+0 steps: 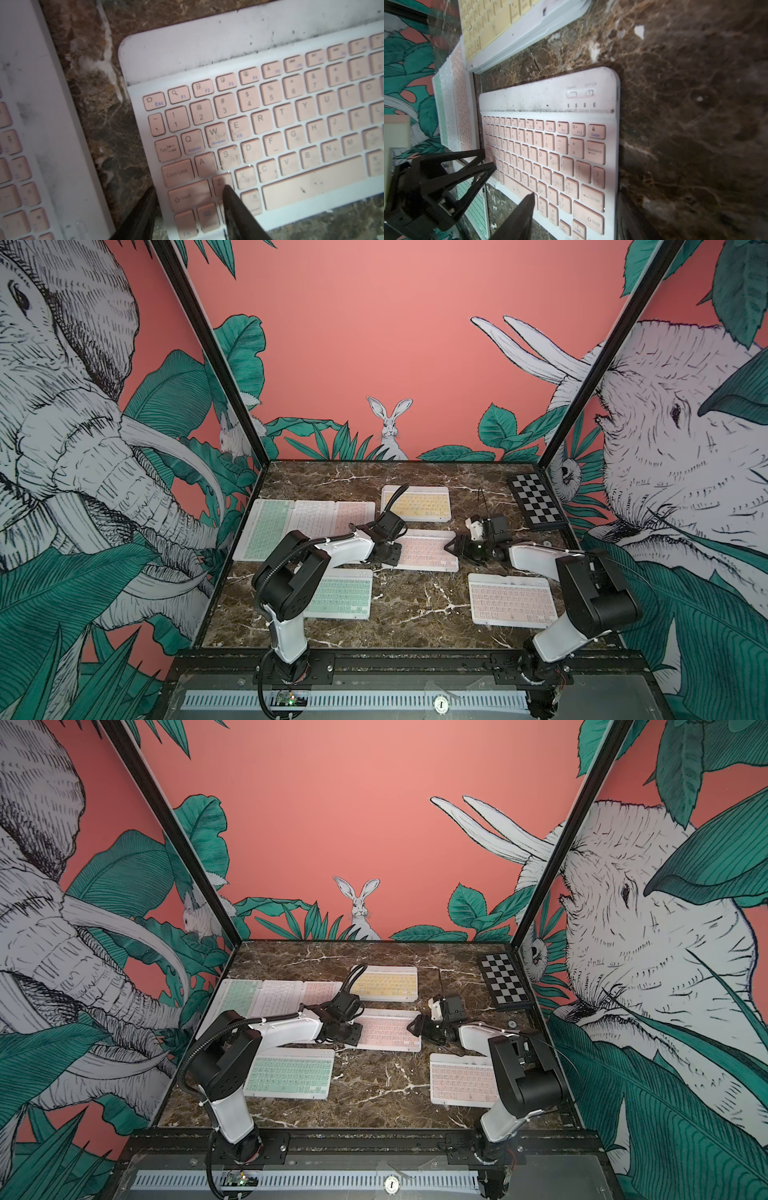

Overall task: Stack the numeric keypads
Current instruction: Pick up the numeric keypad from the center of the board.

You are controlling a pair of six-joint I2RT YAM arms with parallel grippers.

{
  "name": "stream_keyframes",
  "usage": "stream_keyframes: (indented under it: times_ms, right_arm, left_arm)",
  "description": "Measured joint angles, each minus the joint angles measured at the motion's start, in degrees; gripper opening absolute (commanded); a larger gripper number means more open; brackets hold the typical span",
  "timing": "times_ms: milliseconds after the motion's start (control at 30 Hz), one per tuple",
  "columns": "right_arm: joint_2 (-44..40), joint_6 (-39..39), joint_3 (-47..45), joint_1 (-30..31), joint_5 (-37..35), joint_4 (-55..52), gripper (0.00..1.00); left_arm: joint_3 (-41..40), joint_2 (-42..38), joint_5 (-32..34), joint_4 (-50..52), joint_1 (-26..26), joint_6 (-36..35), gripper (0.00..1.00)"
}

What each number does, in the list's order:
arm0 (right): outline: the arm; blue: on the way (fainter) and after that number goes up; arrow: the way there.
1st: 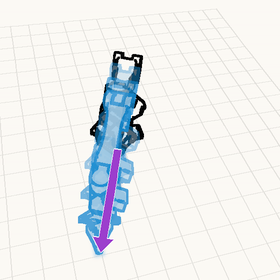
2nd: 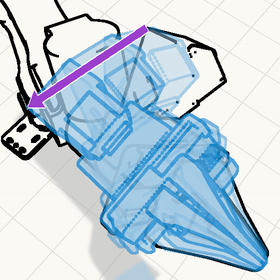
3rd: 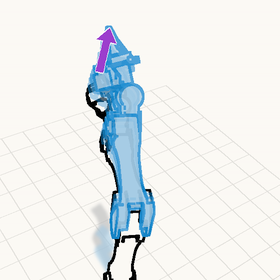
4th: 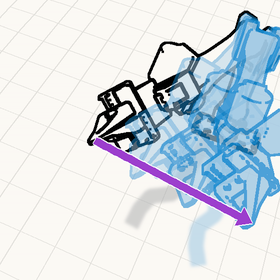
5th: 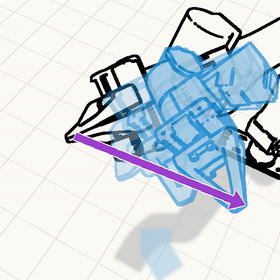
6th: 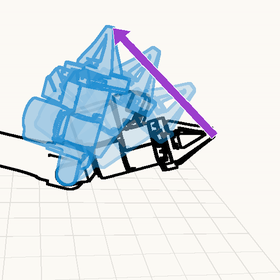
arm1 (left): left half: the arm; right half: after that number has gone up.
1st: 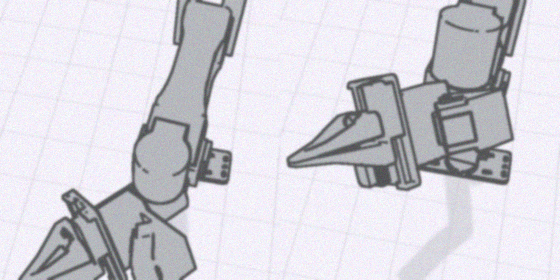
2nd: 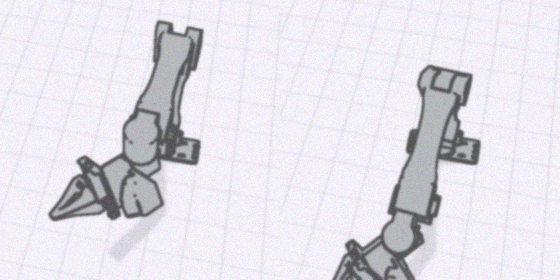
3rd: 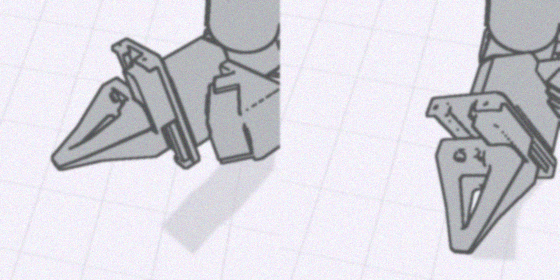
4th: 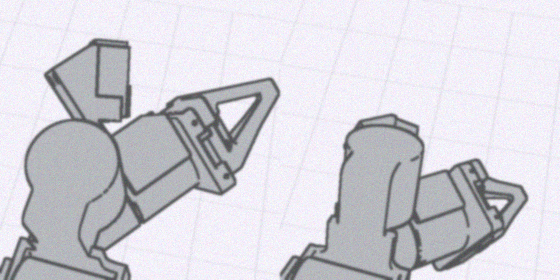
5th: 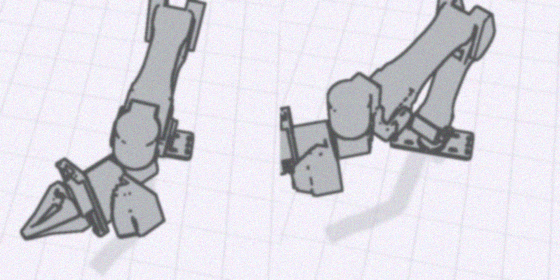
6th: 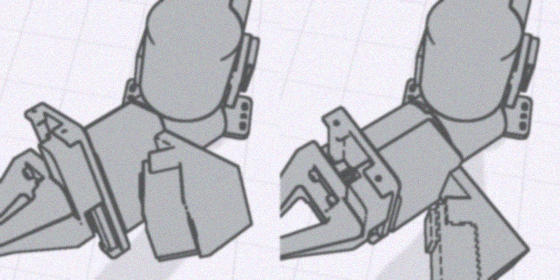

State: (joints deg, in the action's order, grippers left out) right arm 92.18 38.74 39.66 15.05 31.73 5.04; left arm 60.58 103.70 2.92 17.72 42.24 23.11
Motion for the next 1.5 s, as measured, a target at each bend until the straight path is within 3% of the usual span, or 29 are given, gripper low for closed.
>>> stream_keyframes:
  times_ms: [833, 1500]
  right_arm:
    - [-0.5, 4.0, -5.6, -3.5, 14.6, 8.0, 0.59]
    - [-2.1, 2.6, -5.2, -3.8, 15.7, 4.7, 0.51]
  left_arm:
    - [-0.9, -0.4, 0.7, -0.9, 0.1, -0.3, 0.52]
    - [-1.1, -0.5, 0.0, -2.2, 0.7, -0.3, 0.52]
